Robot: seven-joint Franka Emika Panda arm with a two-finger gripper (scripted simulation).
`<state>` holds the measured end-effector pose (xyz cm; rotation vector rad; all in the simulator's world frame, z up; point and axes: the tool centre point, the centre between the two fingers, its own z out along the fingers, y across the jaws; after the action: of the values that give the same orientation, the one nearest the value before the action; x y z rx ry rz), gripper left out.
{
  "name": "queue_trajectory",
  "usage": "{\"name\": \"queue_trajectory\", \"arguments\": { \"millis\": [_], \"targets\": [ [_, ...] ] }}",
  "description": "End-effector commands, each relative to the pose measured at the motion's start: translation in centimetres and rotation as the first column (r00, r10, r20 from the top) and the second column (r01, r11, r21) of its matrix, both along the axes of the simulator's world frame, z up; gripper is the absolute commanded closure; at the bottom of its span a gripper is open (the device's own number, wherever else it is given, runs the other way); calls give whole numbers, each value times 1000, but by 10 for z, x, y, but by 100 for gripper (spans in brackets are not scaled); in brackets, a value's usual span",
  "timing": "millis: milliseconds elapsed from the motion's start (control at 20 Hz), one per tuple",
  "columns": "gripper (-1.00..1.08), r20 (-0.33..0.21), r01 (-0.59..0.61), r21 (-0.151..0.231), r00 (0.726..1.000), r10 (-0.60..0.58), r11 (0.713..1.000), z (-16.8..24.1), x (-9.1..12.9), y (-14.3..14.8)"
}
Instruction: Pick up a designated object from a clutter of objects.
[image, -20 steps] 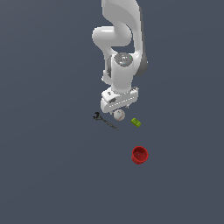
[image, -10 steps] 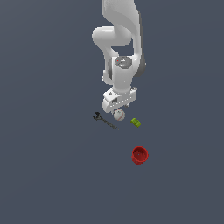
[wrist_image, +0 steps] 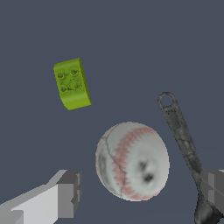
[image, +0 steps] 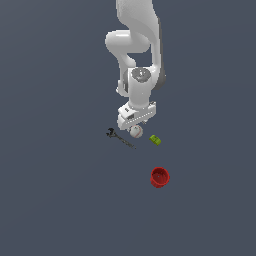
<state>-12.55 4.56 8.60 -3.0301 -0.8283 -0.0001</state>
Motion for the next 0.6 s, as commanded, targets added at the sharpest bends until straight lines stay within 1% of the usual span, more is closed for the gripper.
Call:
{"name": "queue_trajectory", "arguments": {
  "millis": [0,300,550],
  "targets": [
    [-92,0,-1,0,1000,1,1000,-9,-1,0],
    [-92,0,-2,0,1000,2,1000,-32,-1,0],
    [-92,0,-3,0,1000,3,1000,-39,-1,0]
  ]
}}
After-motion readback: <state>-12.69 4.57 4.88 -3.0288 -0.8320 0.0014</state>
